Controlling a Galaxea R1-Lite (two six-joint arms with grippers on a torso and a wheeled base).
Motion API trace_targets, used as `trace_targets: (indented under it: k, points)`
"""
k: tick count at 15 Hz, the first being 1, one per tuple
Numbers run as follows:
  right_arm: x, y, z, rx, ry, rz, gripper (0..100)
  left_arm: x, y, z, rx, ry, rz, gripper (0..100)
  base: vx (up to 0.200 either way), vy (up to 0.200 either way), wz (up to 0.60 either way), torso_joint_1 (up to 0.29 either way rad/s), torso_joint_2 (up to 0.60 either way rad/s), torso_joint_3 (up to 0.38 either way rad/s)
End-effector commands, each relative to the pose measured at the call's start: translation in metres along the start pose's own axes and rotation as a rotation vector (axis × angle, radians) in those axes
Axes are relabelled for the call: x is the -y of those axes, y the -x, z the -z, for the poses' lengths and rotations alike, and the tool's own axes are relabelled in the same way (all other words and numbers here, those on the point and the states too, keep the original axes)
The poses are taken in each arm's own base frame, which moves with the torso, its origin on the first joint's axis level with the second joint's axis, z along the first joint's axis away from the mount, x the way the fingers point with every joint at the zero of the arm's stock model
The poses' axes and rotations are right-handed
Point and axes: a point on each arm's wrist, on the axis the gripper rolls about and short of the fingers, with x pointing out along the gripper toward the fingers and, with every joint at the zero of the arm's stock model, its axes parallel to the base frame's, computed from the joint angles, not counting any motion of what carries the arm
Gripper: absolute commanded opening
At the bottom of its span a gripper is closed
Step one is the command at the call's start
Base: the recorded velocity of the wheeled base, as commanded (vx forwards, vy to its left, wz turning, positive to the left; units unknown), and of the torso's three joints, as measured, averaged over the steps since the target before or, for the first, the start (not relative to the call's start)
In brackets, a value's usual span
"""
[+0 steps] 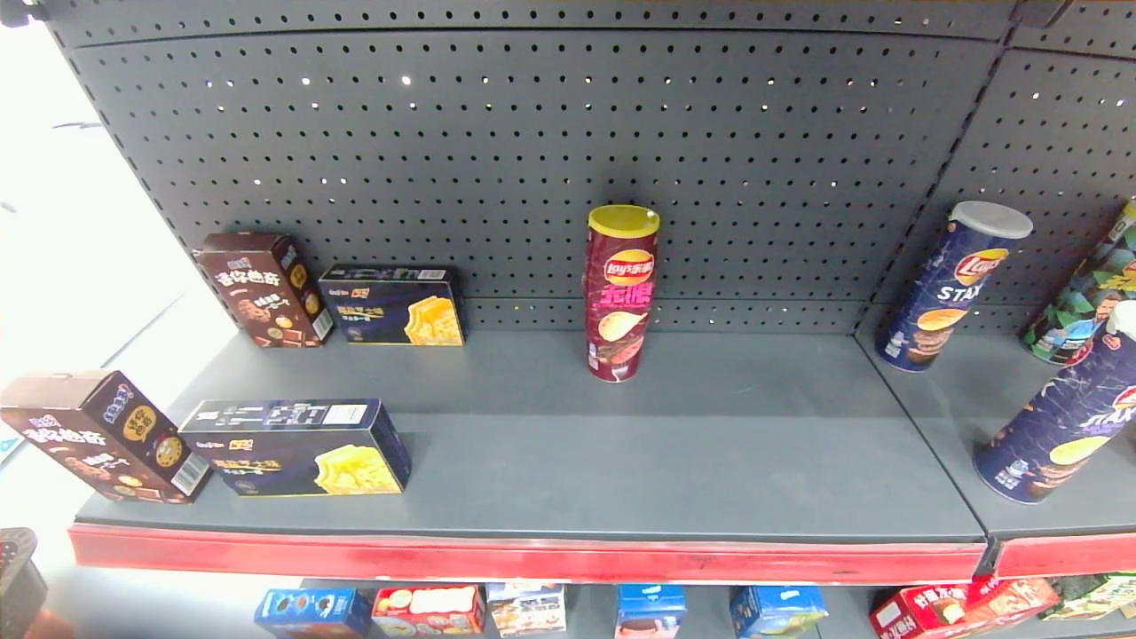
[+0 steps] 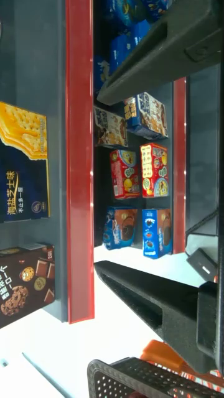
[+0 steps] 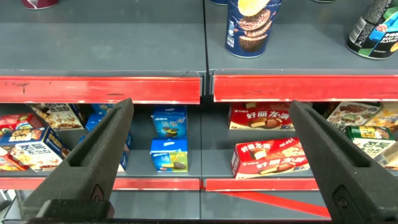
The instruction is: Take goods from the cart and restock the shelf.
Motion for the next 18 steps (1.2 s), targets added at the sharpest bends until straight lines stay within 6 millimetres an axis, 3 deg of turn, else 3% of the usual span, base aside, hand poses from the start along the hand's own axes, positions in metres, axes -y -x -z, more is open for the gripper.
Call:
trace_targets:
  k: [1, 5, 18]
  points:
    - [0.0000, -0.0001, -0.0001, -0.001, 0.000, -0.001, 100, 0.0000, -0.0001, 0.0000, -0.001, 0.000, 0.000, 100, 0.000, 0.000, 0.00, 0.000, 0.00, 0.000]
    - [-0.0001, -0.0001, -0.0001, -0.001, 0.000, 0.001, 100, 0.0000, -0.0001, 0.0000, -0.001, 0.000, 0.001, 100, 0.000, 0.000, 0.00, 0.000, 0.00, 0.000]
    - [0.0000, -0.0001, -0.0001, -0.001, -0.001, 0.002, 100, 0.0000, -0.0001, 0.0000, -0.001, 0.002, 0.001, 100, 0.000, 0.000, 0.55, 0.004, 0.00, 0.003]
